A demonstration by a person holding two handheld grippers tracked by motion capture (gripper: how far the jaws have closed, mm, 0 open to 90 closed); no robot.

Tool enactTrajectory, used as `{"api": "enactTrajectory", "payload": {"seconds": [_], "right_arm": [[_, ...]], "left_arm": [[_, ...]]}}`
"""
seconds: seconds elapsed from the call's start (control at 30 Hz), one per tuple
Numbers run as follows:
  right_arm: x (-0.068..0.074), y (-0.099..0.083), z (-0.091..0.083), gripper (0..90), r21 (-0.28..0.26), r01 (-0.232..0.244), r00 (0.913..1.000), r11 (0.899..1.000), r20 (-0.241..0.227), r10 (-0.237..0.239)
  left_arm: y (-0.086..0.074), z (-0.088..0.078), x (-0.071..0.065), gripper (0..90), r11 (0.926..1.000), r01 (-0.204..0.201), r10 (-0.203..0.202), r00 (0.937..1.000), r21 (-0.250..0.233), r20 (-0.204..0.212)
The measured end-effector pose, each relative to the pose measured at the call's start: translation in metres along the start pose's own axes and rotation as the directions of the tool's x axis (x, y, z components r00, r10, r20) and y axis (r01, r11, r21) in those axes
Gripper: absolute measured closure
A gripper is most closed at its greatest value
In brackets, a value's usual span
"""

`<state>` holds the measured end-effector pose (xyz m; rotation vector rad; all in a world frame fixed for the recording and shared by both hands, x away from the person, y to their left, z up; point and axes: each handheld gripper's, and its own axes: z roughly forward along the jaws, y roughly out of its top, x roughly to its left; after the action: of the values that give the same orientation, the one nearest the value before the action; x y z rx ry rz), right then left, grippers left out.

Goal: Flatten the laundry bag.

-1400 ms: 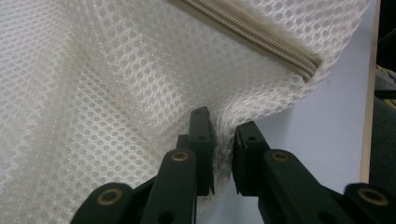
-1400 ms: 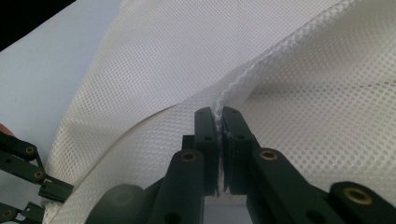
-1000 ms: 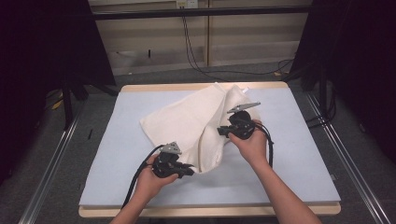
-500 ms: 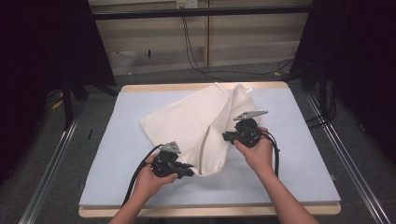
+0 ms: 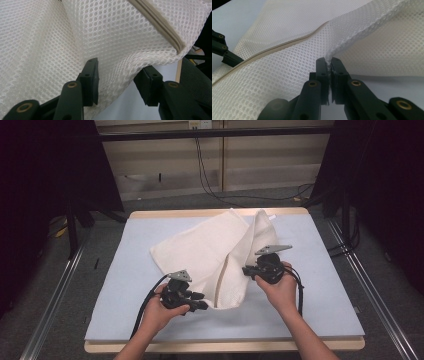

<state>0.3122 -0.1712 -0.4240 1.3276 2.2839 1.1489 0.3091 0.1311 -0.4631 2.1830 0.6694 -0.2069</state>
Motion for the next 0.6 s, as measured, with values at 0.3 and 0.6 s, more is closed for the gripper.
{"api": "enactTrajectory", "payload": {"seconds": [0.3,0.6], "right_arm": [[-0.002,-0.008,-0.005,85.9,-0.01,-0.01,1.0,1.0,-0.002,0.01],[0.002,-0.02,-0.01,85.9,-0.011,-0.006,1.0,1.0,0.0,0.006]], "left_arm": [[0.001,-0.002,0.002,43.2,0.9999,0.011,-0.011,0.9999,0.007,-0.006],[0.0,0.0,0.005,30.8,0.9995,0.023,-0.023,0.9995,0.019,-0.021]]}}
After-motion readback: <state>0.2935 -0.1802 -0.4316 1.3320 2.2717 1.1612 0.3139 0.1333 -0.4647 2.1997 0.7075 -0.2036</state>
